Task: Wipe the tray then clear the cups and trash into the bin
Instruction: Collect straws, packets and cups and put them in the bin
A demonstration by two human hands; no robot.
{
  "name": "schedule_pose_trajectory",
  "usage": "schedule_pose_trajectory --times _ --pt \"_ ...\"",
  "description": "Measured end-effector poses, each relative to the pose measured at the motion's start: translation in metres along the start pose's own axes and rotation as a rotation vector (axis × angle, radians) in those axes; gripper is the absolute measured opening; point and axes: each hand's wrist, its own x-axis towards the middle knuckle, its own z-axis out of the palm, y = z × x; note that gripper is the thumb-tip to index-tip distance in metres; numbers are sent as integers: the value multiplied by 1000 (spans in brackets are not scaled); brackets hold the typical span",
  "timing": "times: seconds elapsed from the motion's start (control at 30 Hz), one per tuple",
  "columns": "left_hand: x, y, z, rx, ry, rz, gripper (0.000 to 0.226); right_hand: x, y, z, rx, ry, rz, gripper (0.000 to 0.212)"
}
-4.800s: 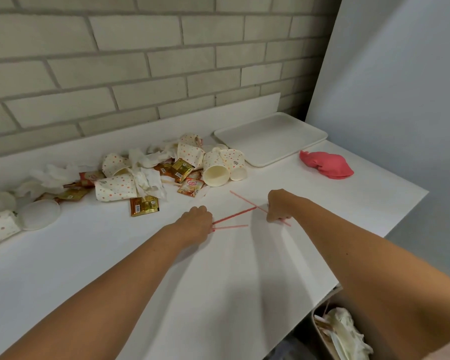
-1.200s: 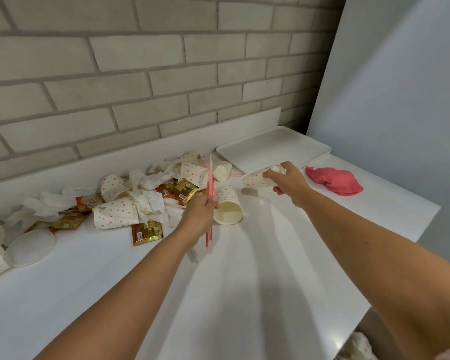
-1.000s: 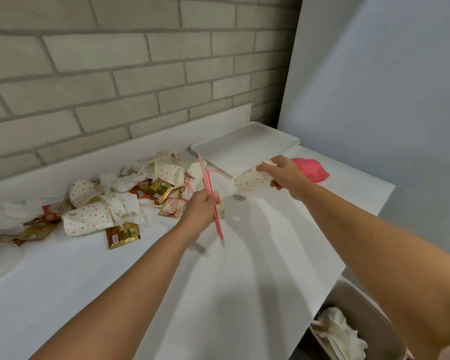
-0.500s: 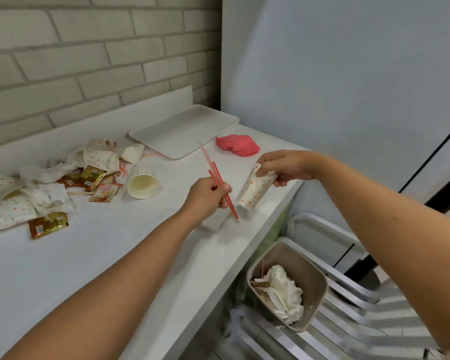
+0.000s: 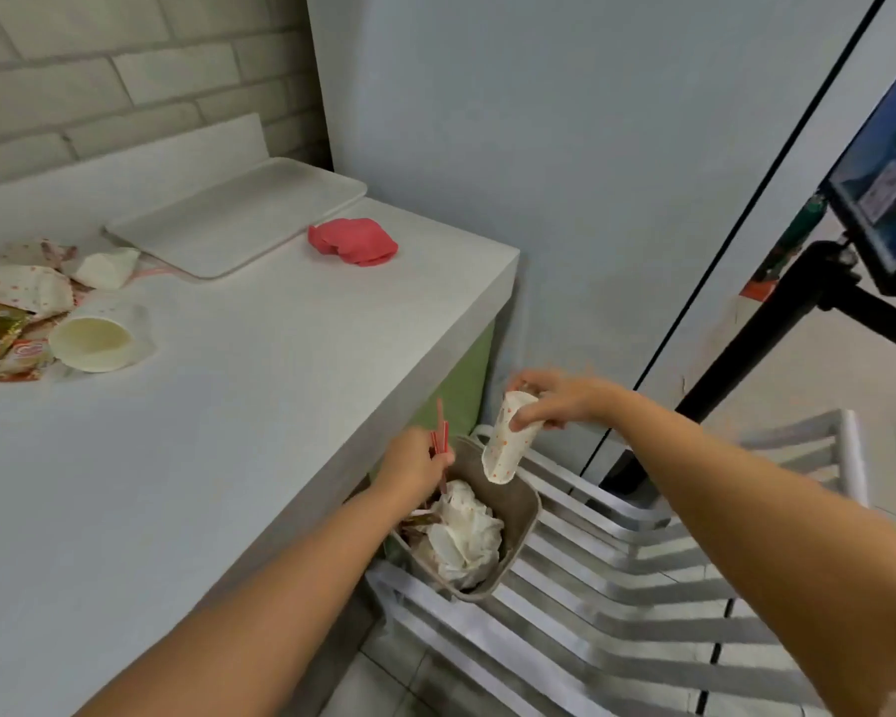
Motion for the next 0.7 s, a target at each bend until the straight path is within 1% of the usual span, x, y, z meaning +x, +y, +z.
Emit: schedule_pose_trajectory --times 0.1,0.17,0.27,0.33,0.4,0.5,0.57,0.63,0.7 --pt "2 -26 20 6 6 -117 19 9 27 25 -72 53 -38 40" --pt "4 -43 31 12 4 -179 21 18 39 39 -153 63 -67 40" --pt "6 -61 43 35 20 -277 25 25 48 56 -207 78 -80 45" --pt "6 -67 48 35 43 -363 31 30 53 64 -235 79 -82 49" --pt "6 -68 51 54 64 -413 39 34 59 70 -279 54 -69 51" --pt "6 -68 50 36 88 -435 47 42 68 79 -346 31 -31 56" --pt "5 -68 47 34 103 -434 52 45 72 86 -391 23 -21 64" --pt "4 -68 45 29 115 -418 54 47 75 94 -460 -25 3 71" --pt "1 -66 41 27 118 -393 53 49 75 100 -561 -66 24 72"
